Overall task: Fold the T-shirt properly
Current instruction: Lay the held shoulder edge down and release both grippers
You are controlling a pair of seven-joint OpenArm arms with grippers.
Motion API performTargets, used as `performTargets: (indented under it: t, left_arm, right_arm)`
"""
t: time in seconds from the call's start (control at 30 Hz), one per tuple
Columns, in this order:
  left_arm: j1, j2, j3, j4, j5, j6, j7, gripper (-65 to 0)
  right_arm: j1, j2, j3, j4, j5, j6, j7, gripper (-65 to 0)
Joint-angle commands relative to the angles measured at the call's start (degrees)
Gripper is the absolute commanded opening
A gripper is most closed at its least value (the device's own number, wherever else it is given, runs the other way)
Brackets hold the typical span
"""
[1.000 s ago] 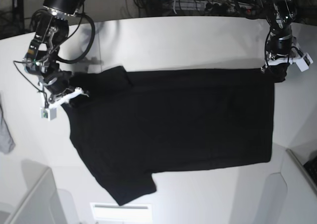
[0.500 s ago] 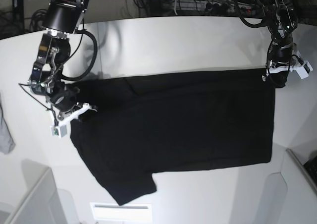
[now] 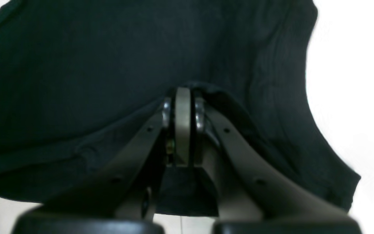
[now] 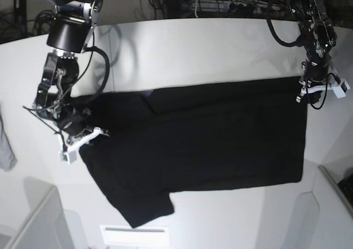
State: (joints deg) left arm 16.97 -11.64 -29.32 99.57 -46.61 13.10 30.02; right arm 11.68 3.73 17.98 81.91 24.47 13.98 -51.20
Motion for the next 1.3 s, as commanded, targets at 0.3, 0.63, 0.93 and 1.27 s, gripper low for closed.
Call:
performTargets:
  t: [0.3, 0.63, 0.93, 1.27]
  left_arm:
    - [-5.24, -2.03, 0.27, -2.21, 0.50, -0.14, -0.44, -65.0]
    - [-7.96, -1.94, 0.27, -3.09, 4.28, -0.40, -0.44, -65.0]
    - [-9.63, -1.94, 0.35, -4.93, 4.28, -0.22, -0.44, -65.0]
    - [-9.63, -1.94, -0.26, -5.11, 4.28, -0.22, -0.44, -52.3]
  right_arm:
    - [2.87, 0.63, -0.09, -3.71, 0.72, 0.13, 4.04, -65.0]
    - [2.87, 0.63, -0.09, -3.80, 0.72, 0.04, 6.41, -65.0]
    - [2.87, 0.63, -0.09, -3.80, 0.72, -3.03, 6.41, -65.0]
    - [2.60, 0.63, -0.09, -3.80, 0.72, -3.12, 6.14, -65.0]
